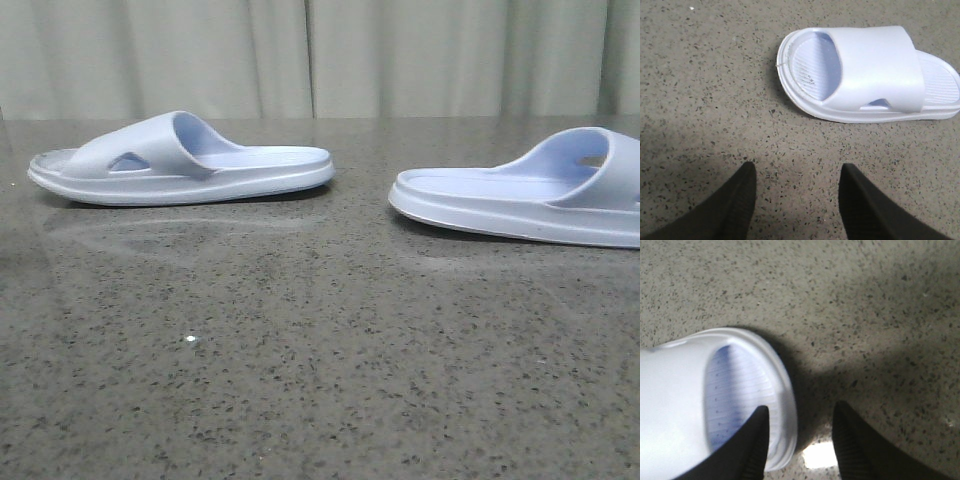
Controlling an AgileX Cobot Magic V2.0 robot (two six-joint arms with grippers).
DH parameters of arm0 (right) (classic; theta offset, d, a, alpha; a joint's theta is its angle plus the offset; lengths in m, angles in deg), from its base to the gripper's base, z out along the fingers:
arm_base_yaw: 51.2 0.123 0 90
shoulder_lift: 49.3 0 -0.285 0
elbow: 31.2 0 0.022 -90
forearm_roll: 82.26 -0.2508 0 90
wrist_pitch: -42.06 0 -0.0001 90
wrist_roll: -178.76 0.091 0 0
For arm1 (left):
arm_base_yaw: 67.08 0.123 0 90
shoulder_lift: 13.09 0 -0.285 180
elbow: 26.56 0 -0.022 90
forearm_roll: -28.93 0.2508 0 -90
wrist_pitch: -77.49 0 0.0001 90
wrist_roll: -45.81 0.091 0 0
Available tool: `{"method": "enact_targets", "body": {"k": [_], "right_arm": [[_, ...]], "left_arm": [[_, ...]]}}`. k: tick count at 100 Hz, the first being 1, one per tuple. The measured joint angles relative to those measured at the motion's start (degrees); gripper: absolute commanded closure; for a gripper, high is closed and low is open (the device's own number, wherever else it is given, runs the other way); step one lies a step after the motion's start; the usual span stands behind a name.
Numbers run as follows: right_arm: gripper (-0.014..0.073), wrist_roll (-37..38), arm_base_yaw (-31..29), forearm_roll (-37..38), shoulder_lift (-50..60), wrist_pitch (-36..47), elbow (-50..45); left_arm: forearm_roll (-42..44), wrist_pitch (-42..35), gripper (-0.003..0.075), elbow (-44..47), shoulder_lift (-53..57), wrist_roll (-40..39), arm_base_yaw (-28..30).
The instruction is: Insert blue slippers together front up
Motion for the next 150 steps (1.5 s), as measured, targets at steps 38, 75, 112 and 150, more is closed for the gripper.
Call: {"method": "enact_targets", "body": {"k": [38,75,112,150], "right_arm": [[0.0345,-14.62,-4.96,-17.00,-10.56,-7.62,0.76],[0.0693,-17.26,-5.06,-19.32,-12.03,-9.52,0.80],[0.0701,-17.56,-5.06,-19.71,-12.03,-9.18,0.90],[0.0701,-17.69,-5.06,-19.61,-12.03,-9.28,0.90]], "left_arm": [[-11.94,6.34,0.0389,-0.07,-4.64,11.22,6.65],[-13.53,9.44,0.0389,-6.66,-9.90,13.14,6.78],[-13.62,12.71,0.0389,-12.21,-20.59,13.23,6.78],[-13.52,19.02,0.0389,-20.42,-31.10,13.23,6.78]]}}
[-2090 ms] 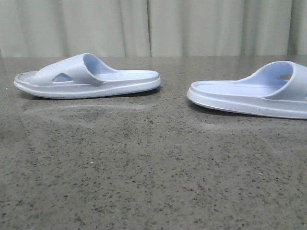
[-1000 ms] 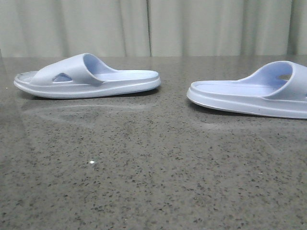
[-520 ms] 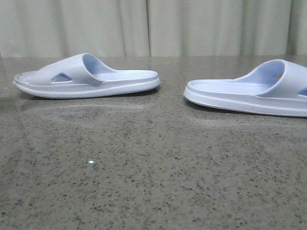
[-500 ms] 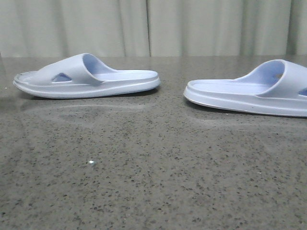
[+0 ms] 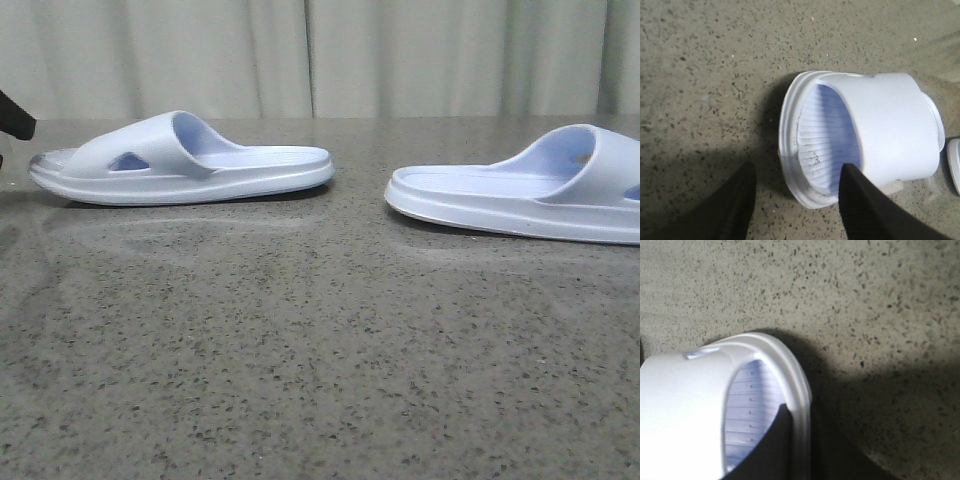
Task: Insert blue slippers together front up
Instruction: 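Grasp each slipper's heel edge, left gripper one, right gripper the other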
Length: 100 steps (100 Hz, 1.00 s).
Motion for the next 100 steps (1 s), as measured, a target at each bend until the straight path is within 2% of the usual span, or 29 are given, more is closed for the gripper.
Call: {"method": "enact_targets", "body": {"k": [33,43,56,77,100], "right_arm": [[0.0701,0.00,0.00,0.00,0.00,0.00,0.00],[0.0701,0.00,0.00,0.00,0.00,0.00,0.00],[0.0701,0.00,0.00,0.00,0.00,0.00,0.00],[0.0701,0.00,0.00,-1.83,0.00,-0.77,0.00],[0.0700,-5.47,-0.61,-13.10,-0.23,-7.12,0.00]], "left_arm": [[0.10,1.76,0.0405,-4.72,-6.12,0.00,-3.77],[0.21,1.87,0.0491,-4.86,-6.79,0.00,-4.57],[0.21,1.65,0.0705,-4.86,-7.41,0.00,-4.86],[-0.77,2.37,0.0705,-5.11,-7.49,0.00,-4.86],[-1.55,8.96,0.0705,-5.11,-7.49,0.00,-0.77]]}}
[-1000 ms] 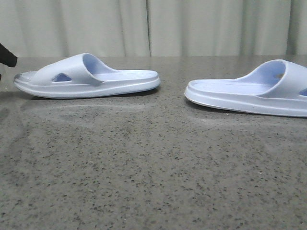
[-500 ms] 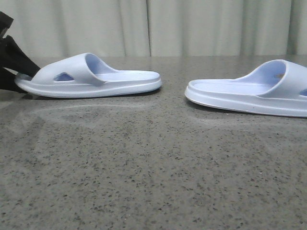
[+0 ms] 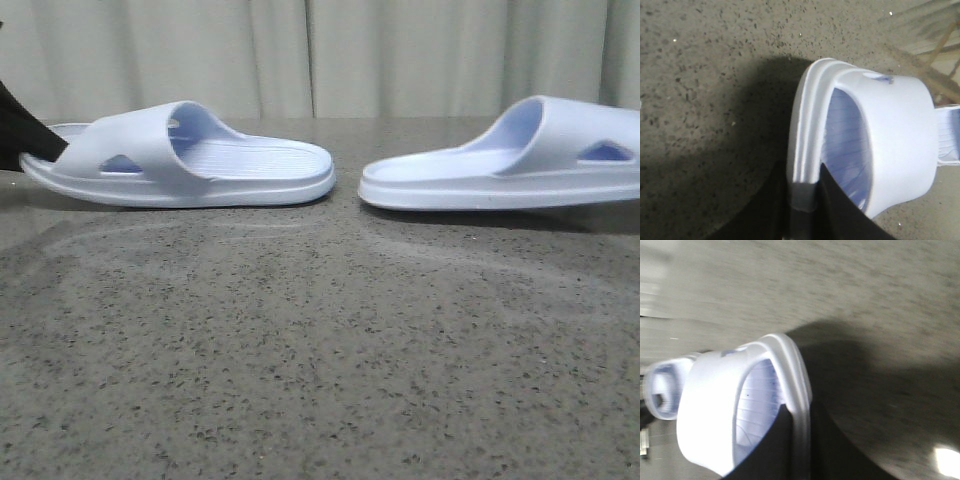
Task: Insert blue slippers together front up
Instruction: 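Grasp each slipper's heel edge, left gripper one, right gripper the other, then lift both slippers and bring them together, soles stacked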
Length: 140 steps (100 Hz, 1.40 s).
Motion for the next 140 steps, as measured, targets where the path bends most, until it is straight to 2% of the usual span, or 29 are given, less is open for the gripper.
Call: {"method": "enact_targets", "body": {"k": [15,29,74,120,140], "right_arm": [[0.0700,-2.82,-0.22,-7.93,0.00,-2.97,0.47],[0.0700,-3.36,-0.11,-9.77,0.00,-3.21,2.71],[0.0700,-3.44,10.74,-8.91,-0.13,-2.35,10.31],[0.0700,-3.72,12.39,-8.99,-7.70,0.65,11.84],[0.0700,-3.84,15.19,-9.34,-11.34,0.70,14.92]], "left_arm": [[-2.45,2.65,0.0705,0.00,0.47,1.02,3.42],[-4.24,2.54,0.0705,0.00,1.76,1.14,4.16],[-7.20,2.87,0.0705,0.00,4.76,-1.48,0.89],[-8.75,3.09,0.0705,-4.94,6.00,-6.63,-5.38],[-9.03,3.09,0.0705,-5.53,6.00,-6.97,-7.94]]}}
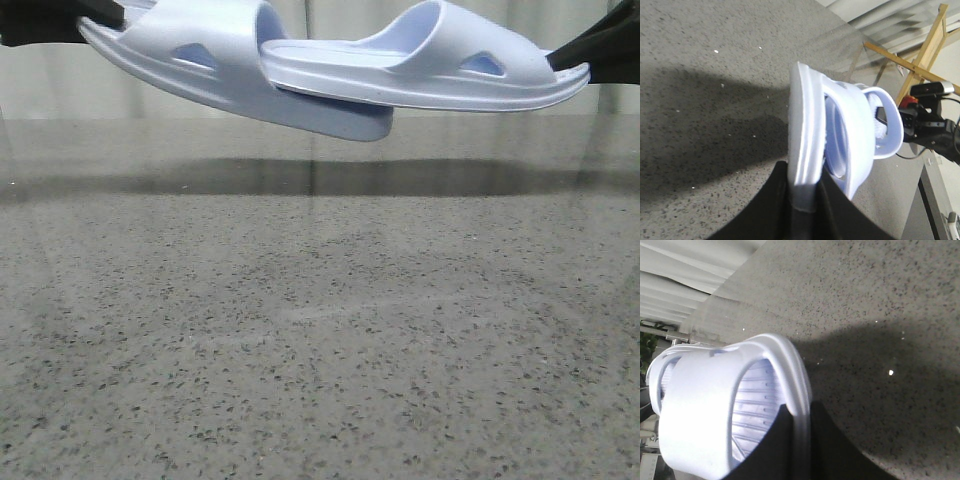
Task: Insert blue slippers together front up
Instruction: 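Lift both slippers and bring them together, soles stacked, then lower the stacked slippers onto the table and open both grippers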
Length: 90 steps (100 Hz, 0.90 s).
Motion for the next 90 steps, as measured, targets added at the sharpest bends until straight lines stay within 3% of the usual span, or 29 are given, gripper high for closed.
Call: {"method": "enact_targets", "body": {"k": [55,80,90], "right_arm": [[0.0700,0.00,13.40,-0.23,-9.53,5.63,9.99],[0.0699,0.00,15.34,0.03,-10.97,7.24,12.32],[0.0639,0.00,15.10,0.03,-10.97,5.99,12.55]], "left_arm": [[1.62,-2.26,0.0705,-0.09,0.22,-1.22,-0.45],[2.27,-3.41,0.0705,-0.09,0.22,-1.45,-0.23],[2.36,-3.41,0.0705,-0.09,0.22,-1.45,0.17]]}}
